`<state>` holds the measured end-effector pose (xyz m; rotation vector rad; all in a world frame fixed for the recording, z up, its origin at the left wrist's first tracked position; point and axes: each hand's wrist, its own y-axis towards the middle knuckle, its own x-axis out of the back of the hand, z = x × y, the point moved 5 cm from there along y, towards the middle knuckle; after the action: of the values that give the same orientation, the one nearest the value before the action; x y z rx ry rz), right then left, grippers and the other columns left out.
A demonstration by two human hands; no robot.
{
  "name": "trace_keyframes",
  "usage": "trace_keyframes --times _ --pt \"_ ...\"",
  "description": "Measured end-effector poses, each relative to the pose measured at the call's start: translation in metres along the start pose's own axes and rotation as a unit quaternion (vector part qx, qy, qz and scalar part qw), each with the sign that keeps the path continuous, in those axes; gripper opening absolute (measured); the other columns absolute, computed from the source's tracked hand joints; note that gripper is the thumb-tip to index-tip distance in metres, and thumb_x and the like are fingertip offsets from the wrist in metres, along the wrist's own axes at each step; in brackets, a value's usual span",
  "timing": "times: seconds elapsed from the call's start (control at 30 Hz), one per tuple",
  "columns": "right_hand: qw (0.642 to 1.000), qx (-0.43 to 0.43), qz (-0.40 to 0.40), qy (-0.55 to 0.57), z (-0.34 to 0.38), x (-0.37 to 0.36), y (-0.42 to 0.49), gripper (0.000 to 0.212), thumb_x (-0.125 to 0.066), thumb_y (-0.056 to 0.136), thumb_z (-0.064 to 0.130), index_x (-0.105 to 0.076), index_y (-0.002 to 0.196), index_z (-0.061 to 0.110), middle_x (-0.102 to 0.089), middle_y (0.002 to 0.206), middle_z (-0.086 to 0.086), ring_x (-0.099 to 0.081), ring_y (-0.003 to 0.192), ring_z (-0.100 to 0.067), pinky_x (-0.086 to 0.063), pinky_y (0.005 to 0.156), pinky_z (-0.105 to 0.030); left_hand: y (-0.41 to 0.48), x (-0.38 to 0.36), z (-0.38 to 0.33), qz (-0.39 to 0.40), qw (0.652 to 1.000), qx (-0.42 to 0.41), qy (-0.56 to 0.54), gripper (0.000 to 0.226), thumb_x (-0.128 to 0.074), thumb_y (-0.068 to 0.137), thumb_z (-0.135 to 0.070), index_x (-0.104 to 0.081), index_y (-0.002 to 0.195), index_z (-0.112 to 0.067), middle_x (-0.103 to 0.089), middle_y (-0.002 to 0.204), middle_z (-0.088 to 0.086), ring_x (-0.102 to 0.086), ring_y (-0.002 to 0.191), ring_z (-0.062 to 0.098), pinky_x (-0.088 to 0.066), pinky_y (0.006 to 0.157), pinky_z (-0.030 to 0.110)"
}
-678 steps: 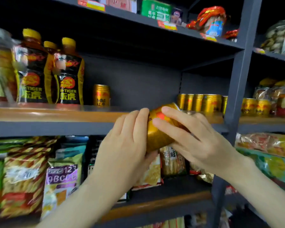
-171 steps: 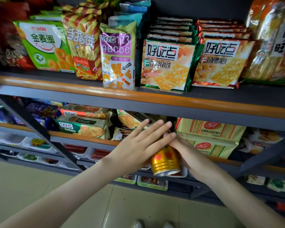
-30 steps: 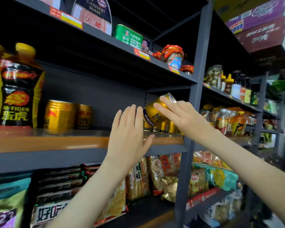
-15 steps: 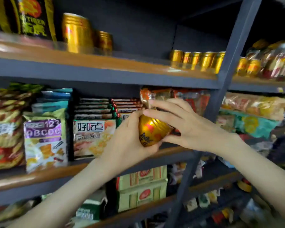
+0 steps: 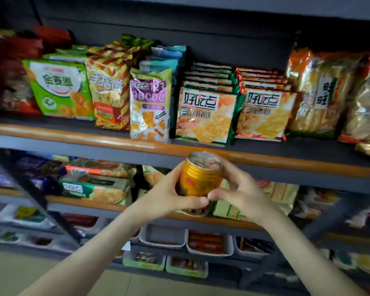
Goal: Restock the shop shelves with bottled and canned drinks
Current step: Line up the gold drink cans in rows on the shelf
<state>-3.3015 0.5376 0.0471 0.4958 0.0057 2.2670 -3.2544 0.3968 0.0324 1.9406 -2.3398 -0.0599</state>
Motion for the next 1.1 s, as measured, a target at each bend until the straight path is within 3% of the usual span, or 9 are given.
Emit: trace_keyframes --times 0.17,0.27,0.43,0.53,0.63,0.73,0.87,1.0,1.1 --pt "0.996 -0.041 0.022 0.080 -0.015 -0.030 0.002 0.071 -0.061 0.075 0.061 -0.039 0.139 0.040 -0.059 0.124 0.029 -0.055 0.119 0.003 -0.046 0.092 -0.015 -0.020 -0.001 0.026 -0.101 0.987 0.080 -0.092 0.087 -0.079 0.055 -0.069 -0.055 0.123 -0.020 -0.071 0.114 0.002 -0.066 0.108 0.023 -0.053 0.090 0.035" --pt "0.994 -0.055 0.040 0.081 -0.020 -0.032 0.005 0.065 -0.058 0.076 0.061 -0.033 0.136 0.053 -0.056 0.123 0.037 -0.053 0.118 0.008 -0.046 0.101 -0.026 -0.024 -0.004 0.032 -0.138 0.971 0.125 -0.148 0.085 -0.078 0.061 -0.063 -0.054 0.126 -0.012 -0.070 0.114 0.008 -0.066 0.107 0.025 -0.055 0.086 0.034" --pt "0.994 -0.047 0.087 0.056 -0.028 -0.032 -0.005 0.095 -0.066 0.068 0.075 -0.017 0.147 0.053 -0.029 0.152 0.026 -0.035 0.139 -0.003 -0.036 0.112 -0.041 -0.026 -0.016 0.029 -0.138 0.936 0.184 -0.265 0.048 -0.060 0.085 -0.048 -0.062 0.115 -0.011 -0.073 0.103 0.011 -0.071 0.091 0.022 -0.058 0.077 0.031" --pt "0.990 0.030 0.111 -0.081 -0.027 -0.035 -0.013 0.103 -0.064 0.068 0.076 -0.004 0.148 0.051 -0.002 0.159 0.025 -0.005 0.146 0.002 -0.019 0.118 -0.025 -0.028 -0.021 0.035 -0.159 0.895 0.212 -0.360 0.057 -0.059 0.077 -0.048 -0.064 0.114 -0.006 -0.072 0.093 0.015 -0.072 0.078 0.026 -0.059 0.065 0.034" --pt "0.974 0.093 0.108 -0.177 -0.027 -0.037 -0.018 0.107 -0.073 0.069 0.062 0.001 0.145 0.055 0.013 0.157 0.026 0.008 0.146 0.001 -0.008 0.111 -0.006 -0.033 -0.028 0.039 -0.131 0.873 0.263 -0.390 0.055 -0.059 0.075 -0.052 -0.074 0.100 -0.005 -0.071 0.095 0.018 -0.070 0.079 0.031 -0.058 0.072 0.043" --pt "0.959 0.151 0.100 -0.219 -0.034 -0.040 -0.020 0.101 -0.073 0.074 0.052 -0.008 0.149 0.039 0.006 0.161 0.014 0.006 0.149 -0.010 -0.004 0.118 -0.017 -0.039 -0.030 0.044 -0.096 0.870 0.303 -0.376 0.054 -0.059 0.072 -0.052 -0.070 0.104 -0.010 -0.071 0.101 0.015 -0.070 0.085 0.028 -0.056 0.079 0.044" --pt "0.976 0.125 0.085 -0.155 -0.048 -0.048 -0.018 0.083 -0.075 0.076 0.043 -0.028 0.143 0.031 -0.026 0.154 0.011 -0.020 0.147 -0.010 -0.024 0.117 -0.026 -0.049 -0.029 0.058 -0.072 0.889 0.361 -0.271 0.067 -0.051 0.066 -0.067 -0.066 0.106 -0.016 -0.070 0.104 0.014 -0.064 0.098 0.032 -0.044 0.101 0.049" --pt "0.996 -0.011 0.064 -0.058 -0.067 -0.057 -0.016 0.061 -0.086 0.069 0.032 -0.050 0.117 0.041 -0.060 0.116 0.034 -0.054 0.113 0.010 -0.042 0.092 -0.011 -0.069 -0.025 0.065 0.013 0.898 0.426 -0.112 0.117 -0.001 0.061 -0.082 -0.065 0.112 0.001 -0.067 0.105 0.021 -0.060 0.106 0.034 -0.047 0.095 0.037" --pt "0.987 -0.112 0.102 0.061 -0.076 -0.070 -0.014 0.034 -0.078 0.076 0.036 -0.062 0.106 0.036 -0.070 0.106 0.022 -0.063 0.101 0.002 -0.049 0.087 -0.020 -0.080 -0.007 0.060 -0.016 0.936 0.337 0.102 0.100 -0.003 0.081 -0.071 -0.076 0.089 -0.004 -0.075 0.089 0.005 -0.070 0.087 0.013 -0.054 0.085 0.021"
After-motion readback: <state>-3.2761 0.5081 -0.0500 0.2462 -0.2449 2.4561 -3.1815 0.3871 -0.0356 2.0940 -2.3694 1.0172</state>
